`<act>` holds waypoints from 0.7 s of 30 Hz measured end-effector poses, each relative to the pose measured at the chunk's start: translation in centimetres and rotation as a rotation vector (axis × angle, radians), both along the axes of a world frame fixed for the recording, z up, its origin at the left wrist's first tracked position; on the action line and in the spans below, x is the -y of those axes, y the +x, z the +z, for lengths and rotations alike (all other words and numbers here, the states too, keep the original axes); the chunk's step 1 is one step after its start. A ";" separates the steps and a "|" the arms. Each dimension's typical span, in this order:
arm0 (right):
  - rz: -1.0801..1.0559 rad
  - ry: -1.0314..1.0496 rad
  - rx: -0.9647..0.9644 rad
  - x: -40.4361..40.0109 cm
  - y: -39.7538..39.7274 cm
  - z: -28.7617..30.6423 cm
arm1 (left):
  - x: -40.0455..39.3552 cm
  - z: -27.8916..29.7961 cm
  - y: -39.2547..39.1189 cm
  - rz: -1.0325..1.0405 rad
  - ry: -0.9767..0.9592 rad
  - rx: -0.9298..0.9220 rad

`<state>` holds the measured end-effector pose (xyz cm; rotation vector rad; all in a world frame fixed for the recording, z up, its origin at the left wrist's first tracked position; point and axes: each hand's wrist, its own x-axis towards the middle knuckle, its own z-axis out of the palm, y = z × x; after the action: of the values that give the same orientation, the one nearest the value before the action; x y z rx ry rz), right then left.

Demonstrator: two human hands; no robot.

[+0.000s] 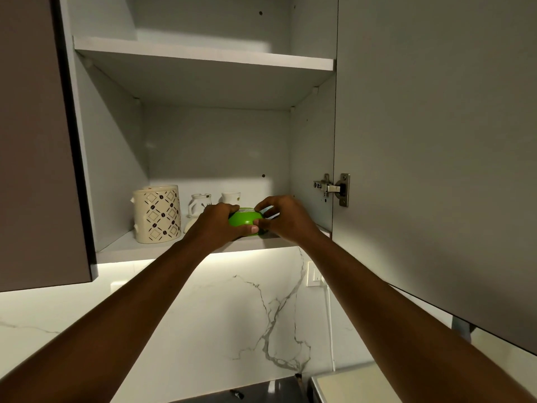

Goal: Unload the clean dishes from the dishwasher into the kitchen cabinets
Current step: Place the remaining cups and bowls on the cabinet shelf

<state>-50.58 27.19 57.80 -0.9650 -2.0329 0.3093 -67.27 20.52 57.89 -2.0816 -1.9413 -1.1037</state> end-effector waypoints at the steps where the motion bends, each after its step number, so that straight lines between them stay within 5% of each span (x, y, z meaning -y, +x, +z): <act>1: 0.000 0.001 -0.002 0.0 0.0 0.0 | -0.1 0.0 0.0 0.003 -0.002 0.004; 13: -0.040 0.006 -0.114 0.6 -0.1 0.2 | -0.1 0.1 -0.6 -0.034 0.073 0.039; 21: -0.207 0.189 -0.186 2.3 0.2 -0.9 | 0.8 -0.2 -1.5 -0.086 0.356 0.058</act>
<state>-50.36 24.86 56.88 -0.9802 -1.7427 0.0894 -68.77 19.74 57.74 -1.9709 -1.5465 -1.4201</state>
